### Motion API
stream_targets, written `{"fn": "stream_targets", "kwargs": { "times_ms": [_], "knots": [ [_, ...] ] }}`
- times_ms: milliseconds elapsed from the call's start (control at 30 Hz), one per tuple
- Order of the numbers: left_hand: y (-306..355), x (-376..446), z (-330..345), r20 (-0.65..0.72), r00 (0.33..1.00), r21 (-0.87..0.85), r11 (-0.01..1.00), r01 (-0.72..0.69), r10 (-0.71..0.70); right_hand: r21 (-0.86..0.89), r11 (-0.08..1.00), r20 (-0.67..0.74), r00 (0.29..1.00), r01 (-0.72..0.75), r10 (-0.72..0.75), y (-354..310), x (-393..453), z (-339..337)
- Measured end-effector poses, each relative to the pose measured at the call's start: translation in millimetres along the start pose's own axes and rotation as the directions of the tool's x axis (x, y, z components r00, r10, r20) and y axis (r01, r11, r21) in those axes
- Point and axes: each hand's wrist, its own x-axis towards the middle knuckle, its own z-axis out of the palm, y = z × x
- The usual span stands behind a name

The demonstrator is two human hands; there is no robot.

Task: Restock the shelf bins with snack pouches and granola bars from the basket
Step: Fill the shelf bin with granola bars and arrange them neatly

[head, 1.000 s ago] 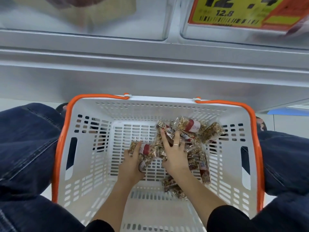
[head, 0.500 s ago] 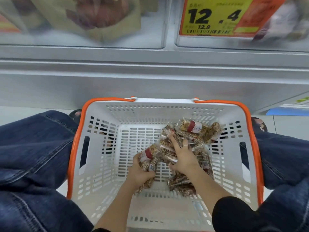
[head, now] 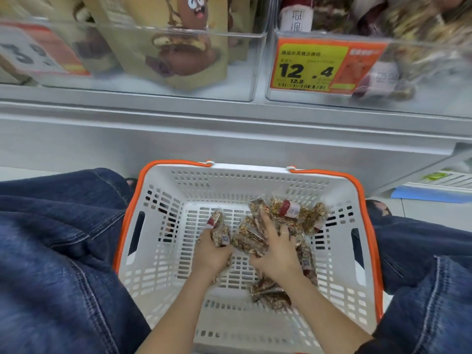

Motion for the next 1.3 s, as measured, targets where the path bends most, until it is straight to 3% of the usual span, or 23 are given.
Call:
{"fn": "stream_targets", "kwargs": {
  "times_ms": [200, 367, 467, 600, 667, 800, 867, 900, 967, 1033, 1100, 1133, 1300],
  "knots": [
    [87, -49, -24, -0.089, 0.958, -0.214, 0.934, -0.287, 0.274, 0.284, 0.956, -0.311, 0.95, 0.08, 0.012, -20, -33, -62],
    [156, -112, -47, -0.114, 0.846, -0.273, 0.802, -0.531, 0.521, 0.337, 0.89, -0.565, 0.822, 0.308, -0.071, -38, -84, -130],
    [199, -149, -56, -0.086, 0.752, -0.287, 0.707, -0.646, 0.653, 0.329, 0.856, -0.701, 0.71, 0.398, -0.06, -42, -110, -180],
    [273, -178, -52, -0.069, 0.519, -0.209, 0.496, -0.843, 0.852, 0.268, 0.834, -0.84, 0.541, 0.483, -0.043, -50, -120, -262],
    [313, -177, -48, -0.085, 0.437, -0.191, 0.416, -0.889, 0.895, 0.181, 0.863, -0.887, 0.457, 0.471, -0.063, -54, -109, -306],
    [392, -147, -36, -0.106, 0.374, -0.095, 0.365, -0.926, 0.921, 0.05, 0.953, -0.891, 0.445, 0.299, -0.093, -61, -63, -368],
    [423, -123, -28, -0.11, 0.393, 0.0, 0.395, -0.919, 0.913, -0.041, 0.983, -0.875, 0.469, 0.18, -0.122, -59, -38, -385],
    [433, -108, -23, -0.097, 0.424, 0.057, 0.43, -0.901, 0.901, -0.046, 0.989, -0.85, 0.514, 0.142, -0.113, -57, -25, -390],
    [438, -76, -9, 0.032, 0.489, 0.268, 0.464, -0.845, 0.872, -0.031, 0.998, -0.74, 0.671, 0.048, -0.056, -52, -5, -392],
    [431, -48, 8, 0.2, 0.598, 0.512, 0.438, -0.739, 0.776, -0.102, 0.994, -0.641, 0.767, -0.045, -0.031, -50, 7, -392],
    [425, -35, 19, 0.238, 0.71, 0.593, 0.48, -0.647, 0.663, -0.186, 0.981, -0.612, 0.788, -0.059, -0.069, -52, 12, -394],
    [425, -34, 21, 0.238, 0.723, 0.601, 0.486, -0.634, 0.648, -0.215, 0.975, -0.6, 0.795, -0.055, -0.087, -54, 12, -395],
    [427, -38, 14, 0.238, 0.694, 0.535, 0.505, -0.677, 0.679, -0.278, 0.96, -0.625, 0.76, -0.005, -0.177, -54, 9, -394]
  ]
}}
